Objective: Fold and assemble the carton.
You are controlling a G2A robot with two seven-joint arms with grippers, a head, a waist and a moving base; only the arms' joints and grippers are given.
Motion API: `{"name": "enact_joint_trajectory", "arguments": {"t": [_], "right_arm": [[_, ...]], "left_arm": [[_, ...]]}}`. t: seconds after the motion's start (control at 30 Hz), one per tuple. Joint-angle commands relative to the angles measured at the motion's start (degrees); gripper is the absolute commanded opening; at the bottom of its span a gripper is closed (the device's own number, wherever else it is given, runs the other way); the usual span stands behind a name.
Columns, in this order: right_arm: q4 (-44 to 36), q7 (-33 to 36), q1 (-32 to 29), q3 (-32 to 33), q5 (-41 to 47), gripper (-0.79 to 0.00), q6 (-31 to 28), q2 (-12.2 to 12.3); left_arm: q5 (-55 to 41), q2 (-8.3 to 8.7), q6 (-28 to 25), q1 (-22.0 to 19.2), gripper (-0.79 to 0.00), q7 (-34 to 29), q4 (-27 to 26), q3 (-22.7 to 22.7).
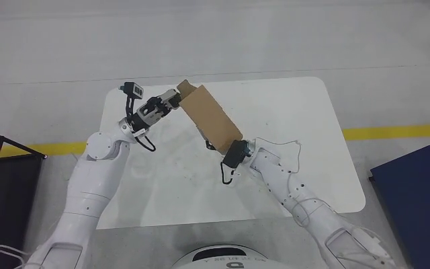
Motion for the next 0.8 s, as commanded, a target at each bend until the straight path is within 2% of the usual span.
{"name": "enact_joint_trajectory", "arguments": {"t": [0.0, 0.1, 0.3, 0.43, 0.53, 0.77], "right_arm": [[-0.3, -1.3, -0.1, 0.0, 0.2, -0.785, -0.7, 0.0], [-0.8, -5.8, -0.3, 0.0, 2.1, -0.785, -4.3, 0.2], [1.5, -14.1, 0.5, 0.5, 7.2, -0.785, -16.4, 0.6], [2.2, -12.7, 1.2, -0.7, 11.3, -0.785, -19.7, 0.5], [3.0, -10.2, 2.2, -2.5, 14.6, -0.785, -22.2, 0.5], [6.6, -10.8, 4.3, -4.4, 15.4, -0.785, -21.6, 0.3]], "left_arm": [[-2.9, 0.00, -0.3, -0.3, -0.520, -1.5, 1.1, -0.8], [-4.8, 0.15, -1.4, -0.5, -0.533, -2.3, 3.1, -2.5], [-5.3, 0.56, -3.0, 0.0, -0.570, -2.4, 6.5, -5.4], [-5.1, 0.36, -2.6, 0.1, -0.570, -4.7, 6.7, -4.1], [-8.4, -0.20, -0.4, -0.2, -0.563, -7.1, 6.9, -2.1], [-9.7, -1.14, 0.5, -2.2, -0.563, -10.8, 7.3, 1.6]]}}
